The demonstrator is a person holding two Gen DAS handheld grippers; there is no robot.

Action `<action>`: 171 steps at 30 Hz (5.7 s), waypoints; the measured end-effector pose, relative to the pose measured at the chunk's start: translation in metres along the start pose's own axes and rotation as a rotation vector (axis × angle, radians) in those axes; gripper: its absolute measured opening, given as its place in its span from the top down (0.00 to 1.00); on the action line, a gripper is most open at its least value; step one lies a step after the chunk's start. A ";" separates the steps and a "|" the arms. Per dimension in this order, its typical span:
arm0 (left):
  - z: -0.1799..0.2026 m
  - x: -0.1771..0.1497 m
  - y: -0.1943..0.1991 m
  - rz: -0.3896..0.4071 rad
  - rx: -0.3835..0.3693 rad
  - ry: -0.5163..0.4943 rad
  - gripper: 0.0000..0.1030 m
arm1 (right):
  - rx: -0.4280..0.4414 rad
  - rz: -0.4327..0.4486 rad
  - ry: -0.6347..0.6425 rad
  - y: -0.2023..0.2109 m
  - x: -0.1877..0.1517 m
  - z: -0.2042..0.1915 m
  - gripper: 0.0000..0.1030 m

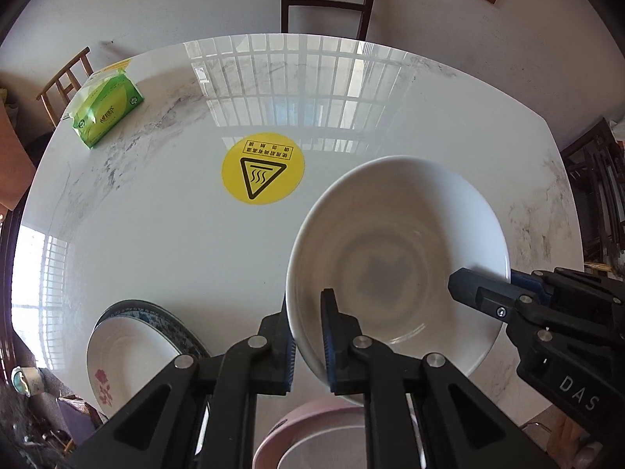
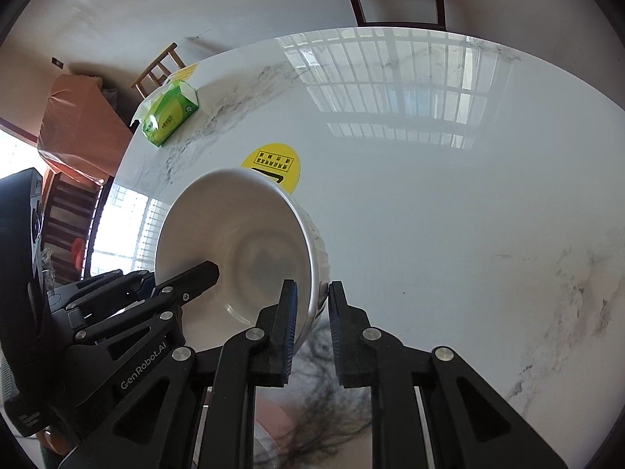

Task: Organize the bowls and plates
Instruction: 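Carry the 'Rabbit' bowl over the bowl stack and lower it, then set the 'Rabbit' bowl into the striped bowl and open both grippers, then move both grippers to the pink bowl rim and close on it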

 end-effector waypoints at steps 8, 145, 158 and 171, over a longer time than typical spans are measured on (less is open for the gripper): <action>-0.003 -0.063 0.037 0.005 -0.012 -0.014 0.89 | -0.005 0.001 0.041 0.030 -0.066 -0.029 0.84; -0.059 -0.176 0.051 0.235 -0.097 -0.062 0.71 | -0.044 0.226 0.055 0.036 -0.180 -0.029 0.69; -0.071 -0.176 0.016 0.067 -0.230 0.029 0.71 | 0.009 0.218 0.004 0.010 -0.198 -0.019 0.69; -0.056 -0.177 -0.002 0.014 -0.061 -0.046 0.61 | 0.036 0.088 -0.062 -0.009 -0.193 -0.011 0.65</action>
Point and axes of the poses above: each gripper's, at about its wrist camera, not at the fingertips, and y roughly against the way its jaws point, z to its right, x to its top, the point moved 9 cm from there along -y, roughly the way its jaws point, and after that the axes turned 1 degree about y, right-handed, at the moved point
